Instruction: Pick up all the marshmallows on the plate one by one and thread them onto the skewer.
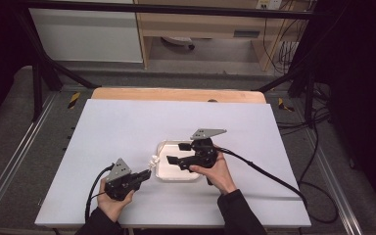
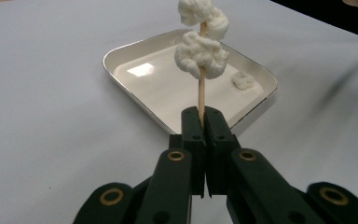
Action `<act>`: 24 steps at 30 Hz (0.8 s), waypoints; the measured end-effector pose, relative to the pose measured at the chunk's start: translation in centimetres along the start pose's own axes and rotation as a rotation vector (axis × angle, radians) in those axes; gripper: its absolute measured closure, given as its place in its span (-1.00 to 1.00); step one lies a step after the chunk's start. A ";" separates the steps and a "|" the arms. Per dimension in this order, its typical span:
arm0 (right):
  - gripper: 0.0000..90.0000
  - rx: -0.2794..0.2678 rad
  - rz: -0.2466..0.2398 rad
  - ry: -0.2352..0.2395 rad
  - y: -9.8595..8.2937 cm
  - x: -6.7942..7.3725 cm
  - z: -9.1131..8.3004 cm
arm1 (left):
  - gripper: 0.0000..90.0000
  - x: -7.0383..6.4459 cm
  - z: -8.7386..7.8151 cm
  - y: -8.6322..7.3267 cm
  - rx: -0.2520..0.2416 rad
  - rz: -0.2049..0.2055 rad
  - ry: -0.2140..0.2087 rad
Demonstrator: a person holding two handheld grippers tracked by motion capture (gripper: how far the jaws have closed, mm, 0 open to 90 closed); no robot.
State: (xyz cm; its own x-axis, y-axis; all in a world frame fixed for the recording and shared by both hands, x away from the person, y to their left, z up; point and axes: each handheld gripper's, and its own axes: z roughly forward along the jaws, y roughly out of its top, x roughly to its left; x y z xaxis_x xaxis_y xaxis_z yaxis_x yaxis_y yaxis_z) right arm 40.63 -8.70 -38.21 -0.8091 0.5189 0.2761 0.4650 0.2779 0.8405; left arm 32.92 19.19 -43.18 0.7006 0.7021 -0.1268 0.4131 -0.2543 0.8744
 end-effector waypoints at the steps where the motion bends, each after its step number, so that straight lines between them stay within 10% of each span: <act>1: -0.57 0.005 -0.006 -0.012 -0.3 -0.2 -0.3 | 0.96 0.0 0.0 0.0 0.001 -0.001 -0.001; 13: -0.90 0.106 -0.055 -0.136 -2.5 -2.2 -2.0 | 0.96 0.3 -0.1 -0.1 0.014 -0.012 -0.011; 24: -0.67 0.208 -0.085 -0.157 -4.1 -2.5 -1.2 | 0.96 0.4 0.0 -0.1 0.020 -0.016 -0.014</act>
State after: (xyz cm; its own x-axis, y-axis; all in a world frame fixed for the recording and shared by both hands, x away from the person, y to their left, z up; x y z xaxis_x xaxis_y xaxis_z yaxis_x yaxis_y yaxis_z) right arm 40.27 -12.09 -41.82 -0.7903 0.6010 0.1196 0.4748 0.4772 0.7395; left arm 33.15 19.56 -43.30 0.7022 0.6966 -0.1473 0.4354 -0.2563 0.8630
